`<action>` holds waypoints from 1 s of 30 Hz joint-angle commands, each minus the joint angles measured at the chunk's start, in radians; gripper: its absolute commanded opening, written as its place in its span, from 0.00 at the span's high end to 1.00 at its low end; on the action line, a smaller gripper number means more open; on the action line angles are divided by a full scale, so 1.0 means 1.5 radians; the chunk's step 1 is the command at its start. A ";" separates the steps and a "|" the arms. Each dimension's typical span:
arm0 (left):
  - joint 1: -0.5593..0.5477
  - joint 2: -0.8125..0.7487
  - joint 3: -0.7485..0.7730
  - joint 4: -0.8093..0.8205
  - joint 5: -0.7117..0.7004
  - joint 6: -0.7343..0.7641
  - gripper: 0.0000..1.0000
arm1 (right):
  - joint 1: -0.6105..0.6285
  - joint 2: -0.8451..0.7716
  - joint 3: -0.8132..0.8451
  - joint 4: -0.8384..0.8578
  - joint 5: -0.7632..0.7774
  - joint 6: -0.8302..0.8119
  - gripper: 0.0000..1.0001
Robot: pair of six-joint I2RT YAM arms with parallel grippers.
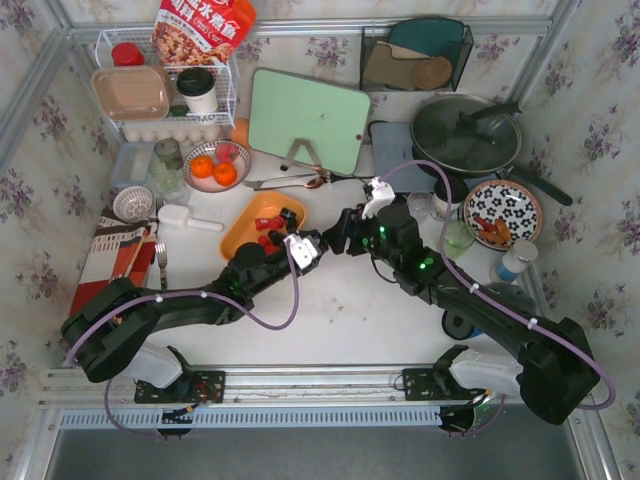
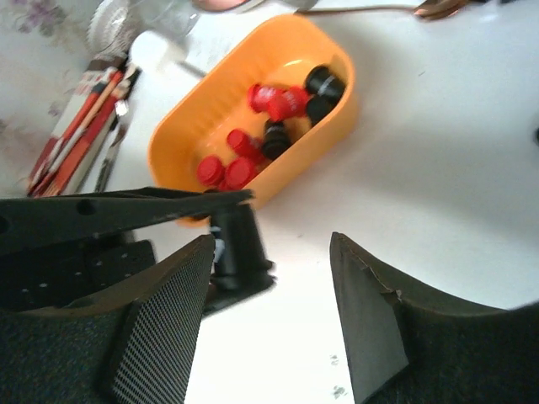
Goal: Mix the coffee capsules in the storage basket
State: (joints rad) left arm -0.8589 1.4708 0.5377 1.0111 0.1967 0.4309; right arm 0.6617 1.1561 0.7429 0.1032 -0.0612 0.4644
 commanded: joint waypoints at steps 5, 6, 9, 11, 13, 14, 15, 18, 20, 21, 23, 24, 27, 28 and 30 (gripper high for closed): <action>0.048 -0.102 0.011 -0.219 -0.357 -0.231 0.83 | -0.021 0.080 0.092 -0.074 0.225 -0.126 0.38; 0.069 -0.119 0.022 -0.305 -0.386 -0.293 0.83 | -0.035 0.102 0.105 -0.078 0.232 -0.144 0.38; 0.156 -0.168 0.067 -0.579 -0.395 -0.505 0.82 | -0.105 0.183 0.160 -0.097 0.205 -0.187 0.38; 0.193 -0.180 0.070 -0.659 -0.389 -0.565 0.81 | -0.138 0.235 0.194 -0.110 0.187 -0.212 0.38; 0.206 -0.182 0.061 -0.683 -0.419 -0.579 0.77 | -0.163 0.289 0.226 -0.114 0.171 -0.238 0.38; 0.212 -0.180 0.062 -0.695 -0.425 -0.577 0.77 | -0.171 0.315 0.245 -0.116 0.166 -0.249 0.38; 0.217 -0.177 0.066 -0.706 -0.426 -0.573 0.76 | -0.177 0.339 0.262 -0.119 0.157 -0.260 0.38; 0.220 -0.150 0.092 -0.740 -0.429 -0.564 0.74 | -0.183 0.403 0.302 -0.115 0.133 -0.298 0.38; 0.220 -0.131 0.111 -0.765 -0.436 -0.570 0.73 | -0.183 0.436 0.322 -0.113 0.124 -0.312 0.39; 0.220 -0.122 0.118 -0.774 -0.445 -0.574 0.73 | -0.182 0.451 0.330 -0.111 0.123 -0.316 0.39; 0.220 -0.111 0.124 -0.782 -0.467 -0.587 0.72 | -0.183 0.476 0.345 -0.105 0.121 -0.325 0.39; 0.221 -0.110 0.124 -0.778 -0.474 -0.591 0.70 | -0.182 0.485 0.349 -0.100 0.120 -0.330 0.39; 0.221 -0.107 0.127 -0.769 -0.473 -0.602 0.62 | -0.184 0.518 0.370 -0.098 0.112 -0.345 0.40; 0.221 -0.106 0.130 -0.767 -0.471 -0.603 0.61 | -0.183 0.533 0.381 -0.107 0.112 -0.348 0.40; 0.221 -0.101 0.137 -0.764 -0.466 -0.606 0.58 | -0.185 0.562 0.403 -0.125 0.114 -0.351 0.40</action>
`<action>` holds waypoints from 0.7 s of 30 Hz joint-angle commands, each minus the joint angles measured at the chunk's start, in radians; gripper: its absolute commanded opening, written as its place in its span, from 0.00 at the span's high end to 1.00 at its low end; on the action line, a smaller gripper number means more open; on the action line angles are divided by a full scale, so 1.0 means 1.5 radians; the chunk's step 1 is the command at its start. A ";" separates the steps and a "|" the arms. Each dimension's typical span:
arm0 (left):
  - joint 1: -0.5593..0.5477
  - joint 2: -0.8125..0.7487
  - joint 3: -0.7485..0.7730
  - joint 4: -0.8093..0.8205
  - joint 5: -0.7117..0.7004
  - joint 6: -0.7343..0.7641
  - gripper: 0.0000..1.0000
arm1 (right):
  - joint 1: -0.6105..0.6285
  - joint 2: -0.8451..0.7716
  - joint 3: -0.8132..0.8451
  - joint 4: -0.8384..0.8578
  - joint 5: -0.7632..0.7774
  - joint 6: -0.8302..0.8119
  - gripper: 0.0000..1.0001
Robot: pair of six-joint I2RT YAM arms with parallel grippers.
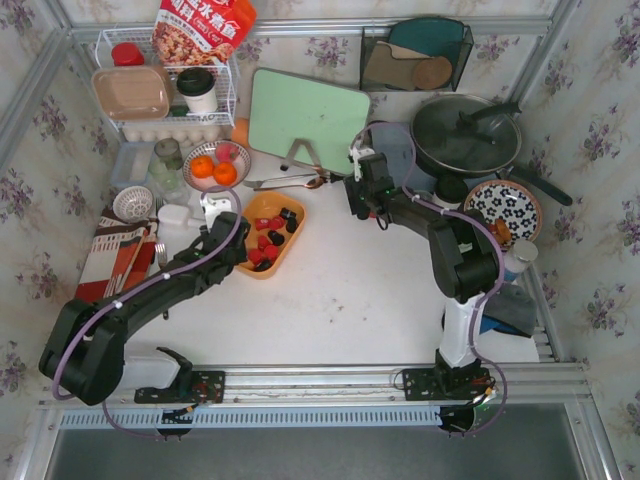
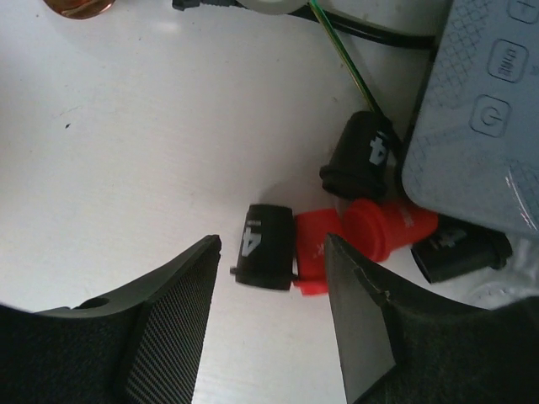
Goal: Mix the coffee capsules in the storage basket
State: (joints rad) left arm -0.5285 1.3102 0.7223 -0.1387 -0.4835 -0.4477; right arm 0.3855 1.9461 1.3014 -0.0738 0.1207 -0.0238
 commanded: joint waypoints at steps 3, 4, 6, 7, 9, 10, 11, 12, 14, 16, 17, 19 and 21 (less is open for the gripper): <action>0.001 0.013 0.017 0.006 -0.008 -0.020 0.57 | -0.005 0.056 0.043 -0.018 -0.010 -0.026 0.41; 0.001 0.015 0.017 0.008 -0.008 -0.020 0.53 | -0.006 0.060 0.042 -0.016 -0.013 -0.026 0.41; 0.001 0.018 0.018 0.009 -0.009 -0.023 0.43 | -0.007 0.066 0.041 -0.013 -0.021 -0.023 0.42; 0.001 0.018 0.018 0.010 -0.008 -0.023 0.35 | -0.008 0.068 0.041 -0.014 -0.023 -0.022 0.42; 0.001 0.014 0.014 0.016 -0.002 -0.020 0.29 | -0.008 0.072 0.042 -0.015 -0.026 -0.020 0.43; 0.001 0.009 0.011 0.021 -0.001 -0.021 0.28 | -0.008 0.074 0.042 -0.014 -0.027 -0.019 0.43; 0.001 0.005 0.008 0.026 -0.001 -0.022 0.27 | -0.007 0.075 0.042 -0.014 -0.027 -0.018 0.43; 0.001 0.001 0.006 0.031 -0.001 -0.021 0.27 | -0.007 0.075 0.042 -0.014 -0.029 -0.018 0.44; 0.001 -0.005 0.004 0.034 -0.003 -0.020 0.25 | -0.007 0.079 0.045 -0.015 -0.029 -0.018 0.45; 0.001 -0.010 0.003 0.037 -0.003 -0.017 0.25 | -0.008 0.083 0.052 -0.023 -0.029 -0.016 0.45; 0.001 -0.014 0.002 0.038 -0.003 -0.016 0.25 | -0.008 0.086 0.056 -0.029 -0.029 -0.016 0.46; 0.000 -0.026 -0.003 0.046 -0.003 -0.013 0.25 | -0.009 0.092 0.064 -0.040 -0.030 -0.014 0.47; 0.000 -0.040 -0.012 0.057 -0.004 -0.008 0.24 | -0.009 0.096 0.068 -0.050 -0.029 -0.011 0.48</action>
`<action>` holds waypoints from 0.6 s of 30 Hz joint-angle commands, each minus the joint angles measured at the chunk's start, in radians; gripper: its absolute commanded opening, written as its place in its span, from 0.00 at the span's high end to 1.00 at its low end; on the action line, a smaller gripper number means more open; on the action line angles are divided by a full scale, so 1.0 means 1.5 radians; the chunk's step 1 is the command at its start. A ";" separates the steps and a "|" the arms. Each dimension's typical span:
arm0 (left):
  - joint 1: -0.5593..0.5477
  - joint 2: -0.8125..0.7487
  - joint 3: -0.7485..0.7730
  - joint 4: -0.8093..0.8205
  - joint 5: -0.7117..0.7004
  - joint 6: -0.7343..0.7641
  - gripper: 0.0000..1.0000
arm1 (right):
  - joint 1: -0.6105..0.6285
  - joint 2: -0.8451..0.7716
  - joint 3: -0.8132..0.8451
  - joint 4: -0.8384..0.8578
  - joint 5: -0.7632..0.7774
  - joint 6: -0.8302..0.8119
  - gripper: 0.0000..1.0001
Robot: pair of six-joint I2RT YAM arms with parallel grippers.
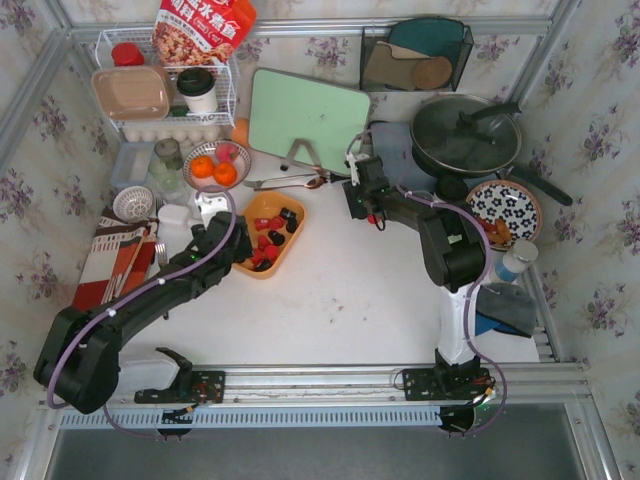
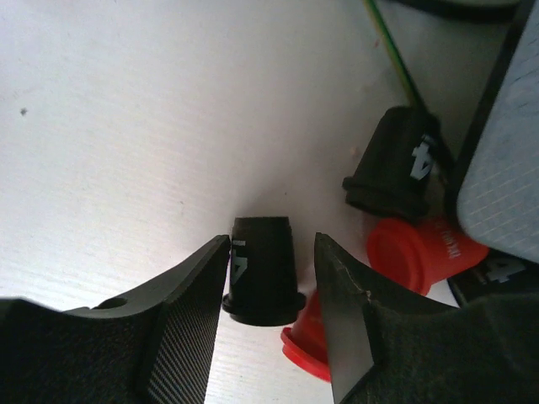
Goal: Mix the coffee capsules in the storage basket
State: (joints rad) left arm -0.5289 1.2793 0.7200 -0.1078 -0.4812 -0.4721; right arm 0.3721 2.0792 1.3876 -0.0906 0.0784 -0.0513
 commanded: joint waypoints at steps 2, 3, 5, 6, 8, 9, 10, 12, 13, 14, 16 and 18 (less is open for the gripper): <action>0.000 -0.034 -0.020 0.046 -0.012 0.010 0.24 | 0.000 0.009 0.011 -0.043 -0.001 0.011 0.49; 0.000 -0.040 -0.025 0.052 -0.013 0.012 0.24 | 0.000 0.010 0.010 -0.046 0.000 0.013 0.49; 0.000 -0.047 -0.029 0.059 -0.014 0.014 0.24 | 0.000 0.012 0.009 -0.047 0.000 0.015 0.50; 0.000 -0.050 -0.030 0.060 -0.014 0.014 0.24 | 0.000 0.013 0.010 -0.048 0.001 0.016 0.51; 0.000 -0.053 -0.030 0.060 -0.010 0.013 0.24 | 0.000 0.016 0.012 -0.052 0.001 0.017 0.54; 0.000 -0.054 -0.029 0.060 -0.008 0.012 0.24 | 0.001 0.016 0.013 -0.054 0.001 0.018 0.55; 0.000 -0.053 -0.028 0.060 -0.006 0.012 0.24 | 0.000 0.016 0.013 -0.054 0.001 0.019 0.55; -0.001 -0.054 -0.029 0.060 -0.004 0.012 0.24 | 0.000 0.016 0.015 -0.054 0.001 0.020 0.55; -0.001 -0.053 -0.029 0.060 -0.004 0.013 0.24 | 0.001 0.016 0.015 -0.055 0.001 0.019 0.55; -0.001 -0.053 -0.029 0.060 -0.004 0.013 0.23 | 0.000 0.016 0.017 -0.055 0.000 0.019 0.55; -0.001 -0.054 -0.029 0.060 -0.004 0.014 0.23 | 0.000 0.016 0.018 -0.055 0.002 0.019 0.54; -0.001 -0.054 -0.030 0.060 -0.002 0.015 0.24 | 0.000 0.018 0.021 -0.056 0.005 0.017 0.53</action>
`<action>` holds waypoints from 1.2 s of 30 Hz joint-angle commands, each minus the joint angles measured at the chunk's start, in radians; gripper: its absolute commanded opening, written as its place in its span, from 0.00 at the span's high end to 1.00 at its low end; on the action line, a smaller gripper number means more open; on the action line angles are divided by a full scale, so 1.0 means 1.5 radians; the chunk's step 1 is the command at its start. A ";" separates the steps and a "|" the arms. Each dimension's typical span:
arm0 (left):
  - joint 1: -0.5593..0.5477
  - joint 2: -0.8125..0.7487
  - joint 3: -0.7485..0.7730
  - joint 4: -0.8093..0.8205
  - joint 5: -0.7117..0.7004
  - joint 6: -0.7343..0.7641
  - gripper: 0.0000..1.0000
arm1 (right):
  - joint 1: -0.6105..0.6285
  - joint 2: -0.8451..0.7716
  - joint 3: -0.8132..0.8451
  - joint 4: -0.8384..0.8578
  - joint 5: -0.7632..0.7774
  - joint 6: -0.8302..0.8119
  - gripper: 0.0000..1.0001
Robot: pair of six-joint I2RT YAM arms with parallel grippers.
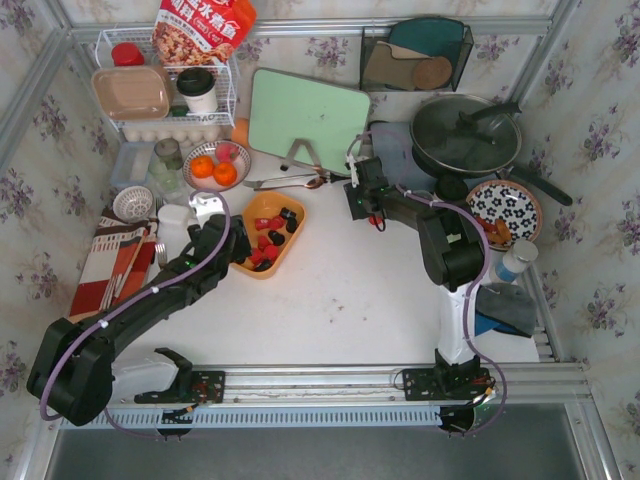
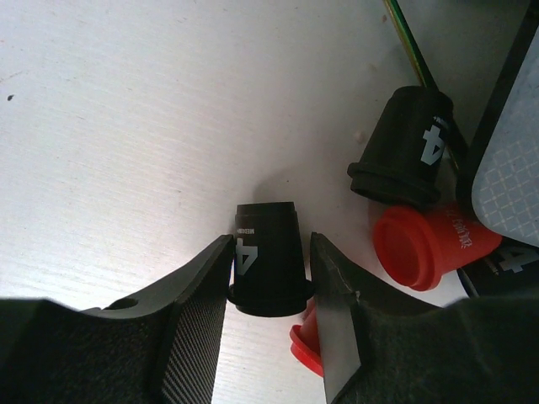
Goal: Mix the coffee capsules in the storage basket
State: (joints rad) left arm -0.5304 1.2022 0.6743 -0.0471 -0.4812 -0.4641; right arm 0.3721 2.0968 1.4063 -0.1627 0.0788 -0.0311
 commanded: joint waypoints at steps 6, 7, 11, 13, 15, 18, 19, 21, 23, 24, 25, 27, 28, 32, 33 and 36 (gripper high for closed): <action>0.000 -0.007 -0.001 0.025 0.010 0.016 0.23 | 0.000 0.021 0.037 -0.026 0.004 -0.006 0.52; 0.000 -0.007 -0.001 0.025 0.012 0.017 0.24 | 0.000 0.024 0.043 -0.030 0.002 -0.009 0.52; 0.000 -0.007 -0.001 0.025 0.013 0.019 0.23 | 0.000 0.038 0.066 -0.052 0.003 -0.018 0.53; 0.000 -0.009 -0.001 0.026 0.017 0.022 0.23 | 0.000 0.040 0.072 -0.059 0.009 -0.020 0.54; 0.000 -0.012 -0.002 0.031 0.024 0.030 0.24 | 0.000 0.038 0.074 -0.060 0.009 -0.021 0.60; 0.000 -0.016 -0.003 0.038 0.040 0.040 0.24 | 0.000 0.031 0.077 -0.064 0.004 -0.020 0.69; 0.000 -0.017 -0.003 0.043 0.049 0.046 0.25 | 0.000 0.026 0.076 -0.064 0.001 -0.018 0.70; 0.000 -0.016 -0.005 0.061 0.077 0.065 0.25 | 0.000 0.017 0.075 -0.062 -0.006 -0.014 0.71; -0.002 -0.015 -0.009 0.082 0.115 0.083 0.26 | 0.000 0.008 0.074 -0.060 -0.014 -0.010 0.72; -0.003 -0.016 -0.011 0.092 0.136 0.094 0.26 | 0.000 0.000 0.074 -0.059 -0.018 -0.006 0.73; -0.005 -0.016 -0.017 0.110 0.156 0.105 0.26 | 0.001 -0.006 0.074 -0.060 -0.022 -0.004 0.74; -0.008 -0.017 -0.034 0.155 0.200 0.121 0.26 | 0.001 -0.019 0.070 -0.059 -0.034 0.006 0.75; -0.010 -0.018 -0.042 0.180 0.222 0.128 0.26 | 0.001 -0.027 0.067 -0.058 -0.041 0.011 0.75; -0.026 -0.019 -0.074 0.295 0.298 0.178 0.26 | 0.001 -0.078 0.038 -0.046 -0.072 0.048 0.76; -0.032 -0.018 -0.083 0.321 0.310 0.189 0.26 | 0.001 -0.096 0.024 -0.038 -0.091 0.063 0.76; -0.046 -0.009 -0.123 0.444 0.357 0.225 0.26 | 0.004 -0.160 -0.037 0.008 -0.137 0.107 0.76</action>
State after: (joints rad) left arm -0.5804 1.1805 0.5392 0.3267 -0.0811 -0.2245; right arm 0.3733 1.9472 1.4277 -0.2481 -0.0219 0.0296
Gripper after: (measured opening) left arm 0.740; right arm 0.441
